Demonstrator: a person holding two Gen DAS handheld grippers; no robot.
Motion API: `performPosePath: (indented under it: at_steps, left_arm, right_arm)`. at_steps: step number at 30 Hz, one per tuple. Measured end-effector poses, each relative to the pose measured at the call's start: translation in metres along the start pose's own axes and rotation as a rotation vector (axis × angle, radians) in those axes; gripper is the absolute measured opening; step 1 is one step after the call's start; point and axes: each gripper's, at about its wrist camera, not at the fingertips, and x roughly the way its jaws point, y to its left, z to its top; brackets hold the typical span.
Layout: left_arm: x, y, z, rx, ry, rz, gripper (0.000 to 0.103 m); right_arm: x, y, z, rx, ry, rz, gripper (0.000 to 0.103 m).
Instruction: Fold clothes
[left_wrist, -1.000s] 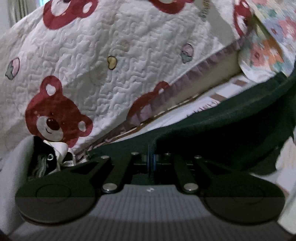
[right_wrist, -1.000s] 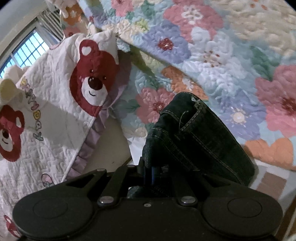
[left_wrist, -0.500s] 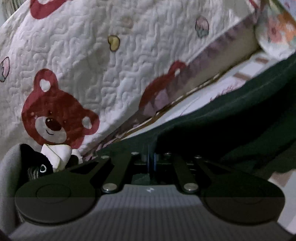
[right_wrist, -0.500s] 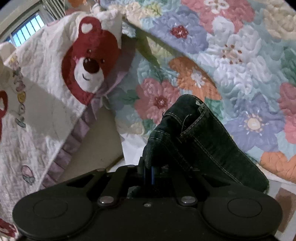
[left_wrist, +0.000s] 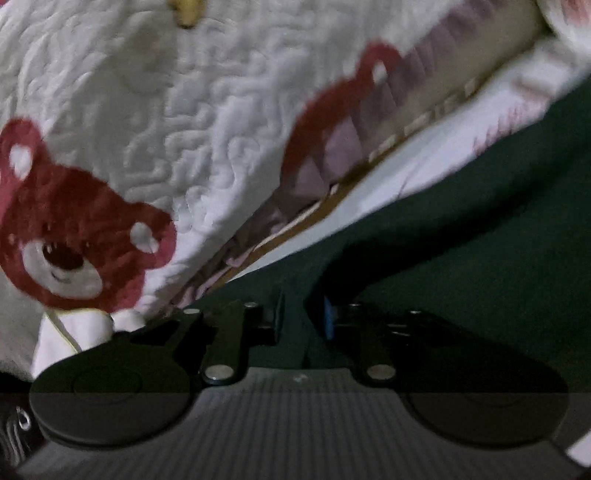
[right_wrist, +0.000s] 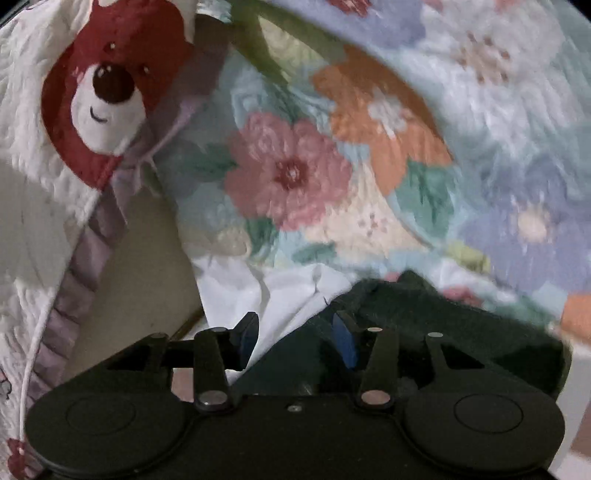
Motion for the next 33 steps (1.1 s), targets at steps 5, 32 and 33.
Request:
performPosePath:
  at_steps: [5,32,33]
  left_arm:
    - [0.000,-0.003,-0.003,0.008,-0.014,-0.002,0.012]
    - [0.044,0.031,0.019,0.192,0.063,0.123,0.027]
    - [0.048,0.030,0.019,0.208,0.063,0.143,0.035]
  right_arm:
    - [-0.002,0.007,-0.042,-0.228,0.088,0.043,0.051]
    - [0.001,0.122,-0.178,-0.754,0.231,0.157,0.053]
    - [0.000,0.123,-0.179,-0.753,0.225,0.150,0.054]
